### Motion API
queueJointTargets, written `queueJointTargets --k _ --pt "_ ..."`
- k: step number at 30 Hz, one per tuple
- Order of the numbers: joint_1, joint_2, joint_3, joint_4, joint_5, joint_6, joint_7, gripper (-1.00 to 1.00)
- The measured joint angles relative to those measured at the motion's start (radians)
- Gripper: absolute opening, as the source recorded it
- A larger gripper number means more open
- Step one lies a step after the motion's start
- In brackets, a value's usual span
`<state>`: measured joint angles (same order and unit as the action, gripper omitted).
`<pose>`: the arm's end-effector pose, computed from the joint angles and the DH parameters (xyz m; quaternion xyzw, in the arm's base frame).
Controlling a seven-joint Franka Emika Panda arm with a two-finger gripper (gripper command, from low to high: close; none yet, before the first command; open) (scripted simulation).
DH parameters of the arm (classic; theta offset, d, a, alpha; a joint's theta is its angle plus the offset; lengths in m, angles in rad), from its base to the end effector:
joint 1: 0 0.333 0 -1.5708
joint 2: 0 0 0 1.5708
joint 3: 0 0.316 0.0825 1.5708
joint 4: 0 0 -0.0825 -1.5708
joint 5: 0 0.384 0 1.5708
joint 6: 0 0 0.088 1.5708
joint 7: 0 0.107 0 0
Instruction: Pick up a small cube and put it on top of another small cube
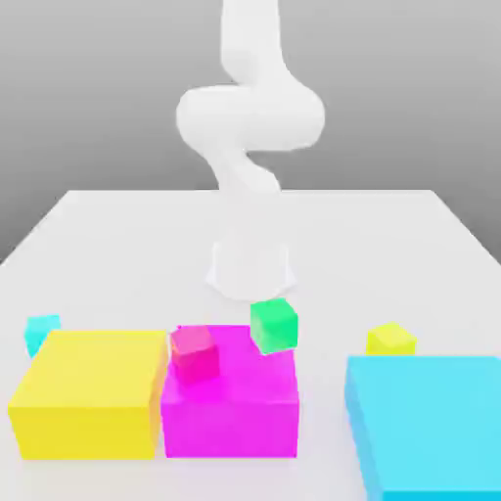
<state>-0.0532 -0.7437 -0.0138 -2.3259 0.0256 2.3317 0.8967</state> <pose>0.3681 -0.0262 0.6811 -0.8223 0.4355 -0.3281 0.1629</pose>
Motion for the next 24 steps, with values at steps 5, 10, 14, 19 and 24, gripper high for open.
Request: queueJointTargets --k 5,10,14,19,24 --pt "-0.107 0.118 -0.026 -0.053 0.047 0.065 0.205 0.0" --pt "-0.21 0.232 -0.045 -0.105 0.086 0.127 0.408 0.0" --pt "-0.292 0.324 -0.059 -0.146 0.111 0.177 0.575 0.0" --pt "-0.39 0.437 -0.079 -0.197 0.131 0.241 0.791 0.0" --pt "-0.478 0.549 -0.111 -0.249 0.135 0.306 1.019 0.0"
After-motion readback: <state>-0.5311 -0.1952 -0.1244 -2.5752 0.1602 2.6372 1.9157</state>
